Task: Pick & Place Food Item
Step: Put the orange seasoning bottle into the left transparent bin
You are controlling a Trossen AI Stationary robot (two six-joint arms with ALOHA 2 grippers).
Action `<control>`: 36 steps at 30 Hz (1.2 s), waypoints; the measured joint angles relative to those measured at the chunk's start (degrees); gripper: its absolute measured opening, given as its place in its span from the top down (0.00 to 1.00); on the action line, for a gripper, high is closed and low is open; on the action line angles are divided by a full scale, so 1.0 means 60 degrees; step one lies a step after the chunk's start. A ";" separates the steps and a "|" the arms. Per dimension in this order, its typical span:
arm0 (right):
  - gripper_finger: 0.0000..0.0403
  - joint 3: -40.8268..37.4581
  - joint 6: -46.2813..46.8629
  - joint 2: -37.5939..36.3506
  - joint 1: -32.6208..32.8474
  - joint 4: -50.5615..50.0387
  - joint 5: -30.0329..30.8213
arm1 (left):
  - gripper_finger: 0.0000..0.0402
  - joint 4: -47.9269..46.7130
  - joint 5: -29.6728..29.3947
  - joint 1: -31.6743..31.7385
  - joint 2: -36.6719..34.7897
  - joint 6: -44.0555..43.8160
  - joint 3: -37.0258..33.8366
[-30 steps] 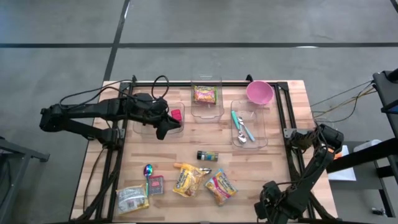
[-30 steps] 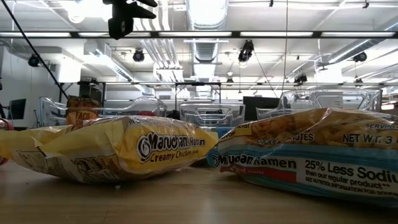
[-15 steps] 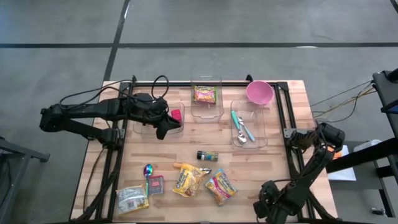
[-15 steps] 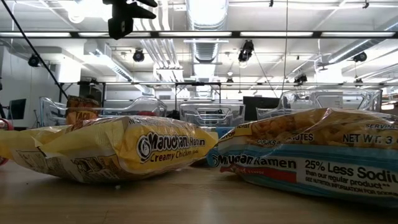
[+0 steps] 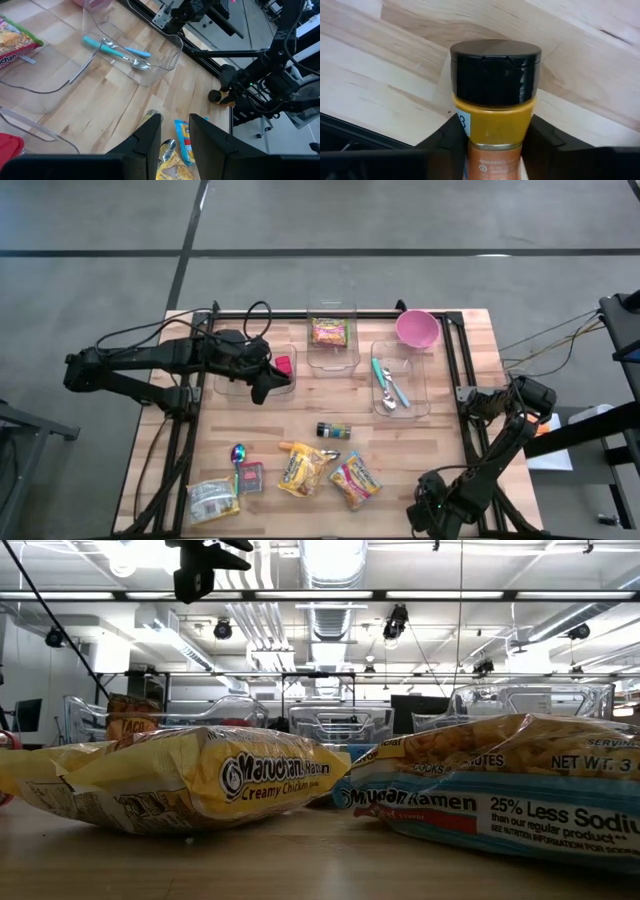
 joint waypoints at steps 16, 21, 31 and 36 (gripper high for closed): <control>0.70 0.1010 -0.0623 0.0113 -0.0004 -0.0133 0.2314 | 0.73 0.0072 0.0069 0.0000 0.0000 0.0040 -0.0004; 0.70 0.1567 -0.0845 0.0034 0.0004 -0.0665 0.3378 | 0.73 0.0441 0.0073 0.0000 0.0000 0.0071 -0.0007; 0.70 0.2668 -0.3557 -0.0730 -0.0529 -0.1823 0.4929 | 0.73 0.2119 0.2652 0.0036 0.0086 0.0028 0.0012; 0.70 0.2683 -0.5394 -0.1539 -0.1476 -0.1822 0.4955 | 0.71 0.1947 0.3275 0.0025 0.0385 0.0329 0.0539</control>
